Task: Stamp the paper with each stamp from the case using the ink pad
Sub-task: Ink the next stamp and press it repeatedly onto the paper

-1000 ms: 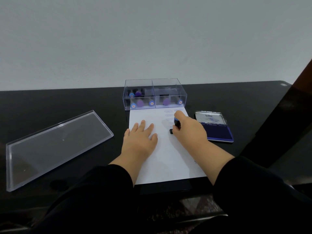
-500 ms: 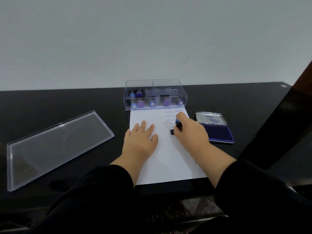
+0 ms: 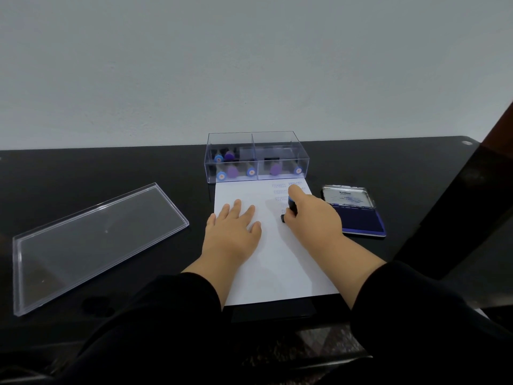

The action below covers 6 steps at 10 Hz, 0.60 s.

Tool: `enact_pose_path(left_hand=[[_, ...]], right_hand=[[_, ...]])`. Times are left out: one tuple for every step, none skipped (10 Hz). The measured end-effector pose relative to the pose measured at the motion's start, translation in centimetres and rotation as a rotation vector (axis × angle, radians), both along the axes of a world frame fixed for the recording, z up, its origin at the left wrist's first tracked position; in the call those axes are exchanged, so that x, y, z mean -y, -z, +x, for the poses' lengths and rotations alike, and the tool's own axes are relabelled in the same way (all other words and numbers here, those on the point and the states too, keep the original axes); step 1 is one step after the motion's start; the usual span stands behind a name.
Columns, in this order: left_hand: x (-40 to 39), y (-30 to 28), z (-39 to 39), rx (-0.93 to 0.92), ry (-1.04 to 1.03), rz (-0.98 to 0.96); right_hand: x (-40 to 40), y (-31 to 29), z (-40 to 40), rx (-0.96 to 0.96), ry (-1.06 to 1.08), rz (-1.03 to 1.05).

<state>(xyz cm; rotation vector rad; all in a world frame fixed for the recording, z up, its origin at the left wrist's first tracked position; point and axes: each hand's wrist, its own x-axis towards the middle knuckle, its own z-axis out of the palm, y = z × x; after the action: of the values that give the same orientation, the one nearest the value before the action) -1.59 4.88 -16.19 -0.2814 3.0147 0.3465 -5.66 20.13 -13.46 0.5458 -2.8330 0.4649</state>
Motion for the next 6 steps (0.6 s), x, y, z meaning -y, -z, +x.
enact_pose_path(left_hand=[[0.01, -0.01, 0.04, -0.004, -0.002, 0.002], [-0.01, -0.04, 0.07, 0.000, -0.002, -0.003], [-0.05, -0.11, 0.13, 0.001, -0.002, -0.006], [-0.04, -0.22, 0.12, 0.009, 0.003, -0.010], [-0.02, -0.25, 0.11, 0.016, 0.004, -0.012], [-0.05, -0.19, 0.06, 0.013, 0.003, -0.005]], right_hand=[[-0.14, 0.09, 0.13, -0.006, 0.004, -0.013], [-0.39, 0.29, 0.05, 0.002, -0.001, -0.056], [-0.61, 0.44, -0.13, 0.015, -0.004, -0.109], [-0.75, 0.42, -0.32, 0.025, -0.010, -0.157], [-0.69, 0.23, -0.46, 0.045, -0.007, -0.161], [-0.48, 0.11, -0.53, 0.036, -0.005, -0.109]])
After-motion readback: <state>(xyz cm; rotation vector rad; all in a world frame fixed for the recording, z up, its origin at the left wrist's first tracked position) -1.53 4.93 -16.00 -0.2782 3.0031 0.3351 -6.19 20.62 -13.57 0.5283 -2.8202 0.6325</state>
